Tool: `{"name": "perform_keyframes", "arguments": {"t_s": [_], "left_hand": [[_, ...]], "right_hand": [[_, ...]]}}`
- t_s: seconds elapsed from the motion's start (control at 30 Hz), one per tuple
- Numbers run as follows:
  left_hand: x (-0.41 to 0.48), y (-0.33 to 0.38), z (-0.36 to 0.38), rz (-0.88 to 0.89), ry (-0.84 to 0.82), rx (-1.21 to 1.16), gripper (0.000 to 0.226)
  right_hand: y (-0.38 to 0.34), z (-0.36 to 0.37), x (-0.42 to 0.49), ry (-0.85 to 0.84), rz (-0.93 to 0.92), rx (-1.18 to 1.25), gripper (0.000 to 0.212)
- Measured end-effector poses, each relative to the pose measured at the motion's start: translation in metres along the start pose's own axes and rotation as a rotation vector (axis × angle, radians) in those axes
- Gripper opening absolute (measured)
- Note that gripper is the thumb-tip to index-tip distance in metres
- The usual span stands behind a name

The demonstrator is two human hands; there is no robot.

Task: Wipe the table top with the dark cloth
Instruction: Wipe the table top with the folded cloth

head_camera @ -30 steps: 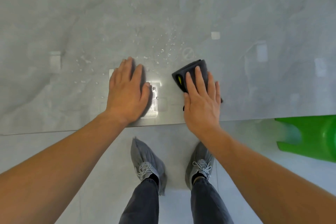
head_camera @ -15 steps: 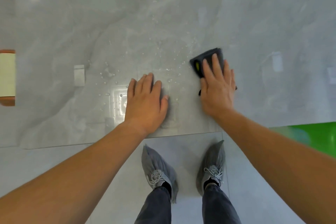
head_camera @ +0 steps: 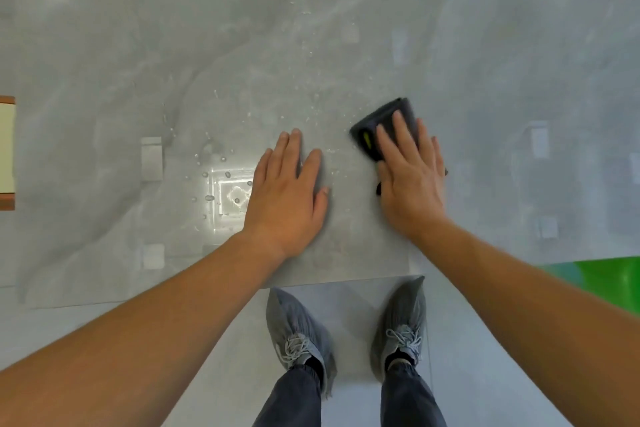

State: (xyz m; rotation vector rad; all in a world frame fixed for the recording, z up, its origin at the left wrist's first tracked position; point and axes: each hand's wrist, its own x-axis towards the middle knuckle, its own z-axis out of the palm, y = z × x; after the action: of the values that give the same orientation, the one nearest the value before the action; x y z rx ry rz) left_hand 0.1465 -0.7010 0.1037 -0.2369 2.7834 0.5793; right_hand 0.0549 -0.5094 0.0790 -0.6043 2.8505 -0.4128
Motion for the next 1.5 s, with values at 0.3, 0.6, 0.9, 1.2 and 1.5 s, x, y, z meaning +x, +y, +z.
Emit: {"name": "perform_keyframes", "arguments": {"t_s": [0.3,0.6,0.9,1.2,1.5], "left_hand": [[0.002,-0.011,-0.005,0.033,-0.011,-0.021,0.055],[0.004,-0.009,-0.017,0.002,-0.026,-0.1,0.05],[0.036,-0.004,-0.036,-0.064,0.057,-0.203,0.045],[0.113,0.002,-0.06,-0.099,0.066,-0.154,0.055],[0.161,-0.009,-0.077,-0.188,0.06,-0.077,0.053]], "right_hand": [[0.014,-0.014,0.056,0.024,0.193,0.047,0.052],[-0.006,-0.007,0.022,-0.155,-0.164,-0.064,0.053],[-0.009,-0.01,0.097,0.005,0.07,0.003,0.053],[0.03,-0.033,0.138,-0.046,-0.077,-0.048,0.054],[0.024,-0.027,0.133,-0.143,-0.433,-0.143,0.053]]}}
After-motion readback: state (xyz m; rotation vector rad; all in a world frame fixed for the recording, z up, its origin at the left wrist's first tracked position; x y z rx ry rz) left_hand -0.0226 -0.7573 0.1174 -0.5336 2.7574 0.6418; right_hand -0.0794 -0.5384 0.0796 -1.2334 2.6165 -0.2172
